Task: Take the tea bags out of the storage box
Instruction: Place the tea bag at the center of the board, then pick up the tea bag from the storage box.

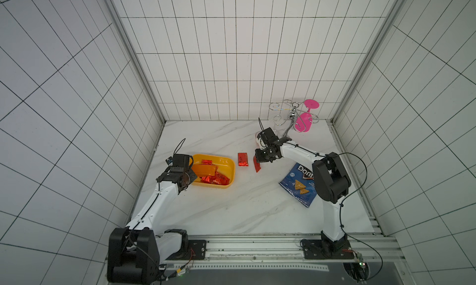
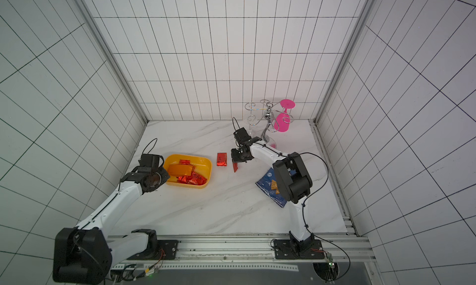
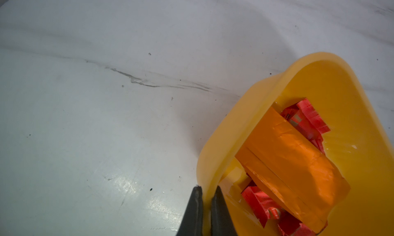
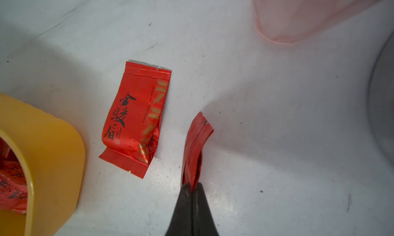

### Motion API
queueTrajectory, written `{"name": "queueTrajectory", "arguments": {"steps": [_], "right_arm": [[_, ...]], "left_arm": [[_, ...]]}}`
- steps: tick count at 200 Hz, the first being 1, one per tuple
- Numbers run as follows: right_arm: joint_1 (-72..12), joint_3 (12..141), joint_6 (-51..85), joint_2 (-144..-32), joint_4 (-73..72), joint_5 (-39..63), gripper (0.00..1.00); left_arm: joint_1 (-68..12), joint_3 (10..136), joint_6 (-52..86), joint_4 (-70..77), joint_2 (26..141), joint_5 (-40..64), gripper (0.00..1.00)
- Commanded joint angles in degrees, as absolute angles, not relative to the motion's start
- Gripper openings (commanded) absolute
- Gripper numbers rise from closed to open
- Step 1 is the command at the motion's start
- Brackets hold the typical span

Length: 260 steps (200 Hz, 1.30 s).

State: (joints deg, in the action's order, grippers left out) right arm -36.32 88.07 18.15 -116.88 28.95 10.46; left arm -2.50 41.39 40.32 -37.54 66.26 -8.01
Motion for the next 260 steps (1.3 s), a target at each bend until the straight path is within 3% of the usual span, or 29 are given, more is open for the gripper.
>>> {"name": "queueTrajectory", "arguments": {"steps": [1, 25, 51, 107, 181, 214, 260], "right_arm": [[-35.8, 91.1, 18.8, -117.2, 28.4, 9.1, 0.12], [-35.8, 91.4, 18.8, -116.3, 29.7, 7.8, 0.29], [-35.9, 91.0, 19.1, -113.8, 30.1, 8.0, 0.39], [-41.2, 91.4, 17.3, -107.4, 31.9, 3.9, 0.46], [-54.0, 92.9, -1.1, -112.9, 20.3, 19.9, 0.51], [-54.6, 99.6, 3.8, -119.1, 18.0, 28.4, 0.6], [-54.3, 109.6, 10.5, -129.6, 21.7, 32.2, 0.63]], "left_arm": [[-2.2, 41.0, 40.5, -37.2, 65.4, -9.4, 0.0], [-2.2, 41.1, 40.4, -37.2, 65.6, -9.2, 0.0], [-2.2, 40.9, 40.4, -37.3, 65.4, -9.3, 0.0], [-2.4, 40.8, 40.3, -37.3, 65.4, -8.7, 0.0], [-2.7, 40.8, 38.7, -36.3, 65.5, -6.1, 0.0], [-2.9, 40.4, 38.0, -35.7, 65.1, -5.1, 0.0], [-3.1, 40.5, 38.1, -35.8, 64.8, -5.3, 0.0]]}}
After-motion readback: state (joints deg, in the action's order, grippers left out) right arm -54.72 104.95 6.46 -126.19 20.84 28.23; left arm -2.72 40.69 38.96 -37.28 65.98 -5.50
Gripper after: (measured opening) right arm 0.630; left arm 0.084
